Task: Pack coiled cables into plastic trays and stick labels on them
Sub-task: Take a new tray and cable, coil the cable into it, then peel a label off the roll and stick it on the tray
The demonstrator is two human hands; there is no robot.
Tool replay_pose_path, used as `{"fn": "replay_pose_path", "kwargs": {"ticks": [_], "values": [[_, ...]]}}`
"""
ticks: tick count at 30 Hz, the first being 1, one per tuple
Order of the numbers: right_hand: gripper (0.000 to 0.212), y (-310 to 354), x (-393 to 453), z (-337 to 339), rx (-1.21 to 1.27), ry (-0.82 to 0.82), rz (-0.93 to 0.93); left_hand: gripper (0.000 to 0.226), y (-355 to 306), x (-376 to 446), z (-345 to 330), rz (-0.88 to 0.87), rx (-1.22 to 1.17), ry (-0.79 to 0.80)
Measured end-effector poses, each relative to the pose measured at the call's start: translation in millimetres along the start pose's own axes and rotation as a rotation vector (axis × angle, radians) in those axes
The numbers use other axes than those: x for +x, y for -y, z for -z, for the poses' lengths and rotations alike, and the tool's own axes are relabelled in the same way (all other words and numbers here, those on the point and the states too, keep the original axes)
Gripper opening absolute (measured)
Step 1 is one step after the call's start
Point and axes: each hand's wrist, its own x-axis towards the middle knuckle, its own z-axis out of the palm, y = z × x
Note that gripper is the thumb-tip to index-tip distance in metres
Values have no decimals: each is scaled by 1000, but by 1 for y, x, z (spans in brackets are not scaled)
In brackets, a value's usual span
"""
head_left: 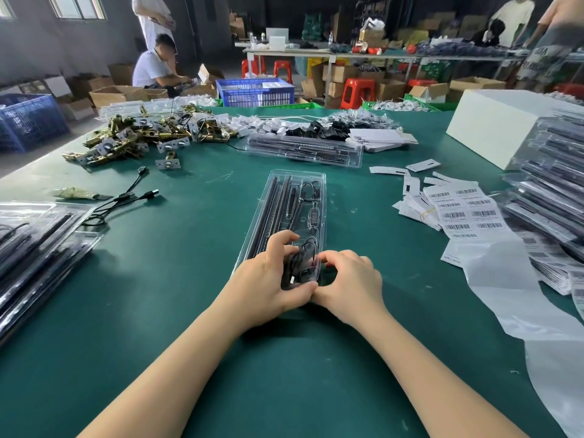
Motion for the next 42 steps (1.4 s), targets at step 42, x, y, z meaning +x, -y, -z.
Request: {"fn": "replay_pose_path", "kwargs": {"ticks": [42], "values": [[38,-31,36,27,107,-34,-74,63,-15,1,-7,-74,397,131]]}}
